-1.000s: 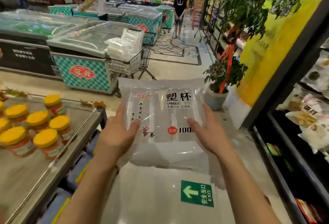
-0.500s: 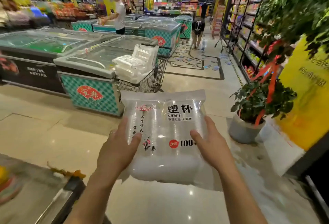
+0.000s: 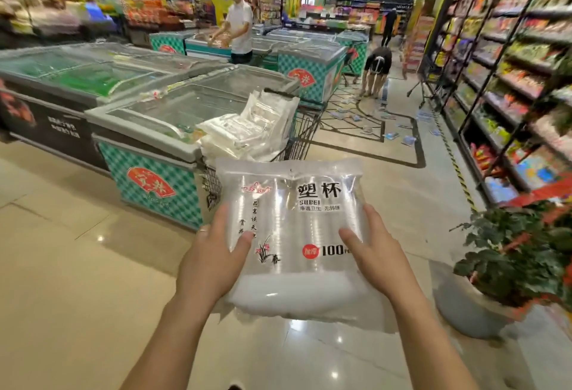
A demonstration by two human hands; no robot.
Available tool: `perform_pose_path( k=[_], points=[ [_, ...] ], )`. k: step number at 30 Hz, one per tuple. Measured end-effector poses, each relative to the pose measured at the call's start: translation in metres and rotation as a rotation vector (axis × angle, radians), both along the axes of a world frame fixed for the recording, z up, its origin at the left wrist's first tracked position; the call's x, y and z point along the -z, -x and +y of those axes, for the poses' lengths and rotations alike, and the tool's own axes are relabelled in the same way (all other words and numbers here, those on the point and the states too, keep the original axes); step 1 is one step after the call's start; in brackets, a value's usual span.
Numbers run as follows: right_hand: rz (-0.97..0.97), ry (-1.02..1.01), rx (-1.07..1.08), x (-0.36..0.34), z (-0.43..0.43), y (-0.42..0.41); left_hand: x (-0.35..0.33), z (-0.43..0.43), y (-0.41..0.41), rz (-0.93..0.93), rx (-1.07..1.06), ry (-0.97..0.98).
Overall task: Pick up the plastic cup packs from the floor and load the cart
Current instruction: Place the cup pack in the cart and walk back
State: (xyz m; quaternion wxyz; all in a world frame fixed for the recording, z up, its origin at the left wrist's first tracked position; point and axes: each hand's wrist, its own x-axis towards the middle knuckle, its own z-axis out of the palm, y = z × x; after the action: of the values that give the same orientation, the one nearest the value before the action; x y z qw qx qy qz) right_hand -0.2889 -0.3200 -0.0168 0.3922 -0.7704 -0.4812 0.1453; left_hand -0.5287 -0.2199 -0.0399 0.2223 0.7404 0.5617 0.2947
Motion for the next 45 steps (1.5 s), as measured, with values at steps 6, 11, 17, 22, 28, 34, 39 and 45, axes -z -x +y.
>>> perform_pose_path(
  k=[6,11,17,22,28,34,39,45],
  points=[
    [-0.001,0.013,-0.014,0.007,0.177,-0.050,0.003,0.168,-0.048,0.009,-0.023,0.004],
    [0.010,0.014,-0.028,0.008,0.297,-0.087,-0.008,0.285,-0.083,0.062,-0.030,0.022],
    [0.085,0.017,-0.060,0.024,0.425,-0.155,0.001,0.397,-0.144,0.075,-0.054,0.044],
    [0.093,0.001,-0.155,0.040,0.535,-0.229,0.016,0.487,-0.213,0.058,-0.114,0.022],
    [0.057,0.070,-0.329,0.033,0.670,-0.317,0.019,0.588,-0.299,0.032,-0.262,0.042],
    [-0.034,0.148,-0.516,0.026,0.798,-0.353,0.024,0.667,-0.329,-0.023,-0.399,0.125],
    [-0.039,0.193,-0.644,0.036,0.893,-0.331,0.036,0.731,-0.315,-0.021,-0.511,0.122],
    [-0.046,0.275,-0.729,0.065,1.004,-0.283,0.054,0.806,-0.284,-0.033,-0.663,0.186]
  ],
)
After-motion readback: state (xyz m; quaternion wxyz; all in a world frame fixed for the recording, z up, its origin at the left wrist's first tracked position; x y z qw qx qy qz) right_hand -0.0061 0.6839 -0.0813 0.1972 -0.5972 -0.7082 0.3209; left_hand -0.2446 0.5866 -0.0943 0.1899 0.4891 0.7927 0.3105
